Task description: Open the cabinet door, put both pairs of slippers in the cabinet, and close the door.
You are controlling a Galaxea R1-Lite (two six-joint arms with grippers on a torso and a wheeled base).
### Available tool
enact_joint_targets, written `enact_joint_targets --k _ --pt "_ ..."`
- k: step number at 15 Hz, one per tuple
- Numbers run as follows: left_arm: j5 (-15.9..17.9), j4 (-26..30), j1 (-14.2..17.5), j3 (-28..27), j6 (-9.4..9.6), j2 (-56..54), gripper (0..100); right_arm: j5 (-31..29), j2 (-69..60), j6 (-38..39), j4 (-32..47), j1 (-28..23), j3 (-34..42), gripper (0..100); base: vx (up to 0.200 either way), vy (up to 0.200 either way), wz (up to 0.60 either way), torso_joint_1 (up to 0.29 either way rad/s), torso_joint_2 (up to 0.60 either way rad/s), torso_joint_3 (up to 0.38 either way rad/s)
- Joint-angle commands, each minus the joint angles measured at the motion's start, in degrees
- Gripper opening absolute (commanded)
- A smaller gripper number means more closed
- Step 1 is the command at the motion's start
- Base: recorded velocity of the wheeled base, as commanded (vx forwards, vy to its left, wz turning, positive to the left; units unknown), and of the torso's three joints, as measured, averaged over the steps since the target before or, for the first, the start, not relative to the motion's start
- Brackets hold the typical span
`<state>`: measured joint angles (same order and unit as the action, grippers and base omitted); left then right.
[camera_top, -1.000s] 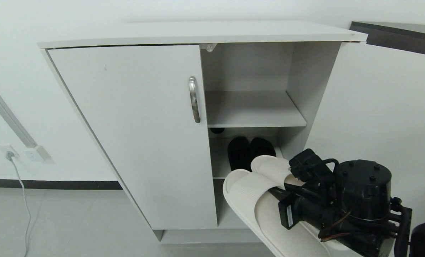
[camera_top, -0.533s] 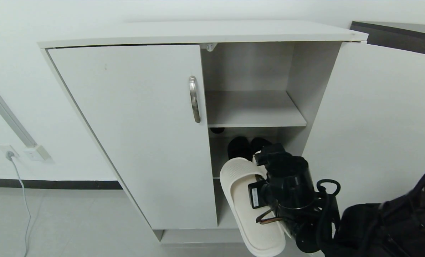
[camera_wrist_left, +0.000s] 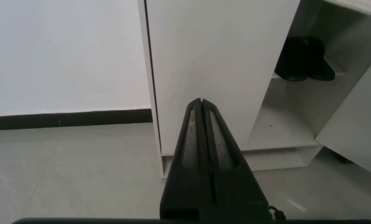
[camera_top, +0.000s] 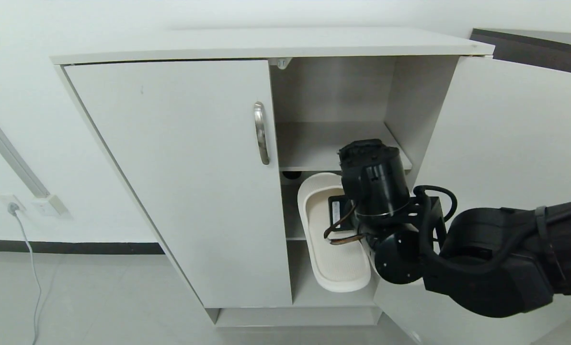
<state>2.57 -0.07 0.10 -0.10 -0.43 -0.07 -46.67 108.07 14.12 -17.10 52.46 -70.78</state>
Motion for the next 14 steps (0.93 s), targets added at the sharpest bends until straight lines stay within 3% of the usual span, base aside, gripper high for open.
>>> enact_joint_targets --k 1,13,14 --pt "-0.1 0.0 0.0 0.0 -0.01 0.1 0 0.3 -0.7 -0.1 3.4 -0.8 -4.6 0 0.000 0.000 0.00 0.000 0.00 0.000" --pt "0.0 0.0 -0.1 0.0 -0.01 0.1 0 0.4 -0.7 -0.8 6.4 -1.1 -8.5 0 0.000 0.000 0.00 0.000 0.00 0.000" --pt "0.0 0.0 0.0 0.0 -0.01 0.1 0 0.4 -0.7 -0.8 6.4 -1.1 -8.4 0 0.200 0.000 0.00 -0.002 0.01 0.002"
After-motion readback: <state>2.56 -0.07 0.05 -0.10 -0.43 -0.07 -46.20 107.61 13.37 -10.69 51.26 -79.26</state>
